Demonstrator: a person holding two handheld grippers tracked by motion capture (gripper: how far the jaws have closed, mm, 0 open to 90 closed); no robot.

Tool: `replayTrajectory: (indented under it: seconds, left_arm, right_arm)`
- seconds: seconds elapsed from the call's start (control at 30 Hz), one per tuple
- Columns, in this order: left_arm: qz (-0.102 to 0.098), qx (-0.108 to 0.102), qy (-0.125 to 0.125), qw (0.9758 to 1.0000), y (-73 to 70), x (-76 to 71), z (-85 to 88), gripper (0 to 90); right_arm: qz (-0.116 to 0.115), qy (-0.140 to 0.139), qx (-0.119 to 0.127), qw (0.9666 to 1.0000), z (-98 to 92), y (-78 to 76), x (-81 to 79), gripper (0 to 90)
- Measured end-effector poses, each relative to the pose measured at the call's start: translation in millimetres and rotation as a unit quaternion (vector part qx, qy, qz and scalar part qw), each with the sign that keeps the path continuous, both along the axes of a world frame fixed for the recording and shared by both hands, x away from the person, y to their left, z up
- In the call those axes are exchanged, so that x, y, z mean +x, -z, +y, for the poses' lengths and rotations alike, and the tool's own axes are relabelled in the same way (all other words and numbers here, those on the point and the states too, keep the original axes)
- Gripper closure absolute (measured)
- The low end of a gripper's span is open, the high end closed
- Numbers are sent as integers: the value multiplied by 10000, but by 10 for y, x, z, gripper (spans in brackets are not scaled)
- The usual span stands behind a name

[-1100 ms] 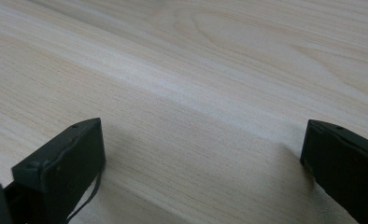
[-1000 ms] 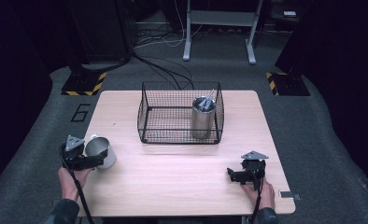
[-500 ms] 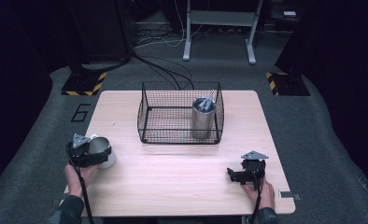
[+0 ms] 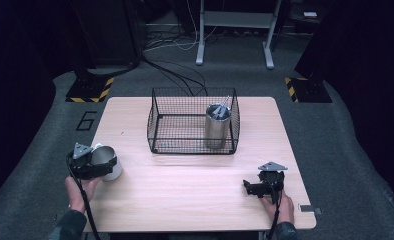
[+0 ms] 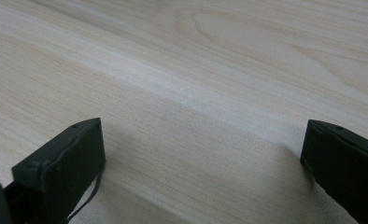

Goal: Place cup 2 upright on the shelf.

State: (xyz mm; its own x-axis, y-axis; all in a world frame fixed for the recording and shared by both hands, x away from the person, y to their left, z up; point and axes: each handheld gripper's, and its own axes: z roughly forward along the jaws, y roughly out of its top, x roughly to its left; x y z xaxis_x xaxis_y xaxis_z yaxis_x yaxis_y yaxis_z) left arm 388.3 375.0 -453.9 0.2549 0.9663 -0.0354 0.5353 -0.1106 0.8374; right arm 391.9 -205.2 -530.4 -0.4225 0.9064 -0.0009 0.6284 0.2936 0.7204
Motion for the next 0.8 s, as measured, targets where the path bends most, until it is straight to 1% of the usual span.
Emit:
replayTrajectory:
  seconds: [0.1,0.13,0.17,0.2,0.27,0.37,0.4,0.53,0.57,0.6,0.63,0.7,0.8]
  left_arm:
    - [2,22,106,9999,-91,-28,-25,62]
    - [-33,33,121,9999,-107,-33,-35,63]
    - [-15,33,169,9998,-145,-41,-48,63]
    - [-54,37,190,9998,-170,-41,-62,62]
    - [-40,53,254,9997,-224,-46,-84,63]
    - [-129,81,362,9992,-318,-56,-139,62]
    - [-162,89,382,9991,-346,-59,-156,63]
    - [-194,49,482,9986,-449,-61,-201,63]
    - [-221,60,506,9985,-476,-63,-217,63]
    - [-202,70,549,9983,-496,-64,-225,63]
    - [-240,83,564,9981,-510,-61,-241,63]
    - [-208,105,633,9977,-558,-63,-268,62]
    - [-252,97,683,9973,-600,-67,-298,62]
  right_arm:
    - [-3,14,4,10000,1,0,-2,0]
    - [-4,14,3,10000,1,0,-2,0]
    - [-2,15,4,10000,1,0,-2,0]
    - [-2,14,2,10000,1,0,-2,0]
    - [-2,15,3,10000,1,0,-2,0]
    - [-1,25,4,10000,2,0,-4,0]
    - [-3,68,11,10000,7,0,-10,0]
    - [20,91,19,10000,11,-1,-16,0]
    - [18,91,19,10000,11,-1,-16,0]
    - [21,91,21,10000,11,-1,-16,0]
    - [6,78,10,10000,9,-1,-13,0]
    - [15,-18,-25,10000,-8,-2,-13,0]
    - [12,-27,-15,10000,-10,-2,-14,0]
